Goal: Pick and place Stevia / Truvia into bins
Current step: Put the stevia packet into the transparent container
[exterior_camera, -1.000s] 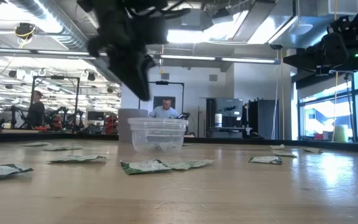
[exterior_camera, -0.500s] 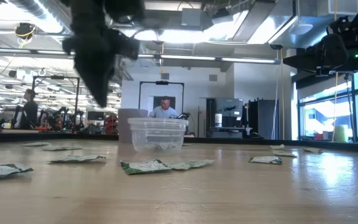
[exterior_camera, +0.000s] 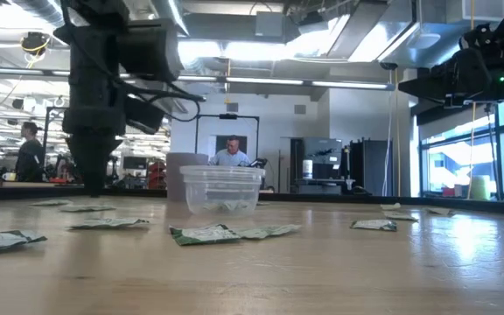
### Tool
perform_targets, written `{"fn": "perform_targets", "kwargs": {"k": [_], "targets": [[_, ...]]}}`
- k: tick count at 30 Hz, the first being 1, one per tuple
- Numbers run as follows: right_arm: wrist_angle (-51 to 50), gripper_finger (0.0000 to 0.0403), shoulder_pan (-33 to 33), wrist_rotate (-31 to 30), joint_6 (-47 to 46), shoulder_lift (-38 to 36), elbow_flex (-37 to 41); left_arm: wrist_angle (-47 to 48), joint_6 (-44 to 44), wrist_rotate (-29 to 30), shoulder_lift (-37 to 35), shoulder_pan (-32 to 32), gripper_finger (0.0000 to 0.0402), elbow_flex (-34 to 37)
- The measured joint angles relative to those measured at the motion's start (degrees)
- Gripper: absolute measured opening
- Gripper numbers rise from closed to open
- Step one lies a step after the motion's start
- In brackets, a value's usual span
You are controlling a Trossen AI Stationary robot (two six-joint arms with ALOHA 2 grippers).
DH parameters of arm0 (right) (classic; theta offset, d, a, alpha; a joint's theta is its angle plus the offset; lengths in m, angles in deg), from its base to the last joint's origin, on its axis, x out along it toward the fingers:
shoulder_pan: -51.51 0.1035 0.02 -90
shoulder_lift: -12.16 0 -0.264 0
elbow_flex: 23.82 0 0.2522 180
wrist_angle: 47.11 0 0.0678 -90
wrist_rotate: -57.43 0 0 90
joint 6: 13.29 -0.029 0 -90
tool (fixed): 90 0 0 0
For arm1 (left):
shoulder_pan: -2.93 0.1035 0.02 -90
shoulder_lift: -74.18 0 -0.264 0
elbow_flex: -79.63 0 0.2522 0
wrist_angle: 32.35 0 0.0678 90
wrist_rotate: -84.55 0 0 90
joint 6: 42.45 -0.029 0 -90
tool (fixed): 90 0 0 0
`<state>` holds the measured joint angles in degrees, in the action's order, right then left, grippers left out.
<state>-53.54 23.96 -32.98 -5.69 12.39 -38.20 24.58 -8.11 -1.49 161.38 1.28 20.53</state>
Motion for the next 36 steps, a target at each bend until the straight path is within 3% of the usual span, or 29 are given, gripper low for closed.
{"fn": "perform_targets", "kwargs": {"k": [17, 25, 36], "targets": [[0.02, 0.0026, 0.0, 0.0, -0.01, 0.0, 0.0, -9.02, 2.0, -3.47, -0.22, 0.02, 0.0093, 4.66], [0.04, 0.0026, 0.0, -0.01, 0.12, 0.02, 0.0, -8.92, 1.9, -3.17, -0.2, 0.02, 0.0059, 5.44], [0.09, 0.0026, -0.02, -0.02, 0.16, 0.02, 0.0, -8.02, -6.55, -5.5, 0.0, -0.02, 0.0006, 2.03]]}}
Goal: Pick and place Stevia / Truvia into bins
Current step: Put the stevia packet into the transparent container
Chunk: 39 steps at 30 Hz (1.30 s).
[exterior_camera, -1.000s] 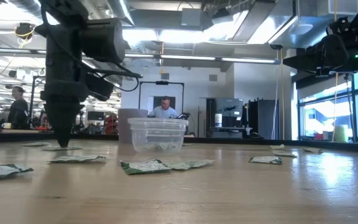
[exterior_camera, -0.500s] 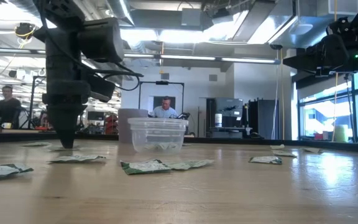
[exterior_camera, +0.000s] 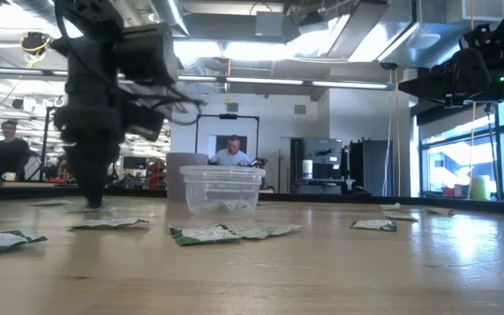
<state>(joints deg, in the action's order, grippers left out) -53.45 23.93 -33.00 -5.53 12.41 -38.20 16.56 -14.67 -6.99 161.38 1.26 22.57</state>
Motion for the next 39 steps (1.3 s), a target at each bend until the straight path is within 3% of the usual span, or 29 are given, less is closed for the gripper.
{"fn": "perform_targets", "kwargs": {"k": [11, 18, 21, 39], "targets": [[0.02, 0.0026, 0.0, 0.0, 0.03, 0.0, 0.0, -0.15, -14.28, -4.51, -0.26, 0.0, 0.0004, -9.08], [0.02, 0.0026, 0.0, 0.0, 0.11, 0.0, 0.0, -9.32, -27.99, 4.54, -0.37, 0.21, 0.0011, -15.15], [0.03, 0.0026, 0.0, 0.0, 0.09, 0.0, 0.0, -14.6, -31.31, 4.04, -0.36, 1.03, 0.0009, -15.32], [0.07, 0.0026, 0.0, 0.0, 0.11, 0.0, 0.0, -16.01, -33.07, -1.12, 8.27, 3.32, 0.0008, -15.35]]}}
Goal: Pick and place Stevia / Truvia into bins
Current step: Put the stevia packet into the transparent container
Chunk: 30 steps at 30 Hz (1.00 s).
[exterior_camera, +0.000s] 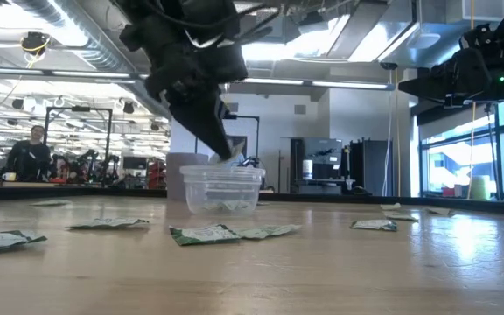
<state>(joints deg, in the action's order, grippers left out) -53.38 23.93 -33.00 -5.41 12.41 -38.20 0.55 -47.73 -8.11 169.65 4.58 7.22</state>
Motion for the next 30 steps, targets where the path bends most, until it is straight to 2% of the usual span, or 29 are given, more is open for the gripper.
{"fn": "perform_targets", "kwargs": {"k": [12, 19, 26, 30], "targets": [[-0.02, 0.0026, 0.0, 0.0, -0.04, 0.0, 0.0, -0.07, 0.45, 0.07, 2.53, -0.02, 0.001, -0.02], [-0.02, 0.0026, 0.0, 0.0, -0.04, 0.0, 0.0, 1.36, 1.55, 0.06, 2.48, 0.0, 0.0042, -0.02], [-0.07, 0.0026, -0.02, 0.01, -0.04, -0.01, 0.0, 5.09, 1.55, 0.13, -0.81, 0.02, 0.006, -0.02], [-0.11, 0.0026, -0.04, 0.02, -0.05, 0.0, 0.0, 9.45, 1.68, 0.83, -4.98, 0.02, 0.0059, -0.02]]}}
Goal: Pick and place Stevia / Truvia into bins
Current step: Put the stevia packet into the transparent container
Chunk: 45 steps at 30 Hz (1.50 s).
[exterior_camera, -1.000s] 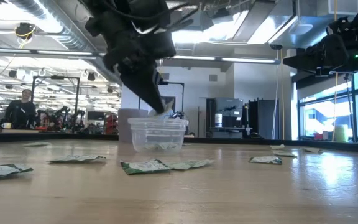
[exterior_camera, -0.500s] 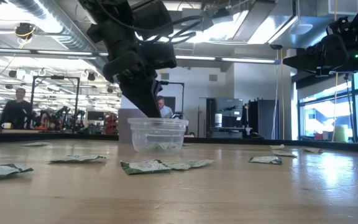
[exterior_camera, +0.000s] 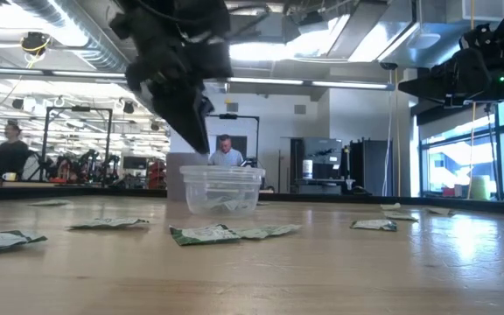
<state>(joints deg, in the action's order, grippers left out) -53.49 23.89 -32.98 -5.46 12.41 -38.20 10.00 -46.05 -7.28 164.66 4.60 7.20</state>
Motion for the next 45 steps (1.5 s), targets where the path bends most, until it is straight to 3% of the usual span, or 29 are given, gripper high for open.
{"fn": "perform_targets", "kwargs": {"k": [8, 15, 25, 31, 45], "targets": [[0.02, 0.0026, 0.0, -0.02, 0.0, -0.02, 0.0, 13.18, 9.74, 9.63, -8.38, 0.0, 0.0059, 0.0], [0.02, 0.0026, -0.02, -0.02, -0.01, -0.01, 0.0, 26.57, 23.43, 14.81, -9.32, 1.54, 0.008, 2.4], [0.04, 0.0026, -0.02, 0.0, -0.19, -0.01, 0.0, 25.37, 34.63, 14.55, -9.51, 6.09, 0.01, 14.44], [0.04, 0.0026, -0.02, 0.0, -0.22, 0.0, 0.0, 20.53, 39.4, 11.16, -9.53, 9.22, 0.0097, 20.02], [0.04, 0.0026, -0.02, 0.0, -0.13, -0.02, 0.0, 18.38, 42.9, 9.25, -9.71, 11.19, 0.0077, 24.44]]}}
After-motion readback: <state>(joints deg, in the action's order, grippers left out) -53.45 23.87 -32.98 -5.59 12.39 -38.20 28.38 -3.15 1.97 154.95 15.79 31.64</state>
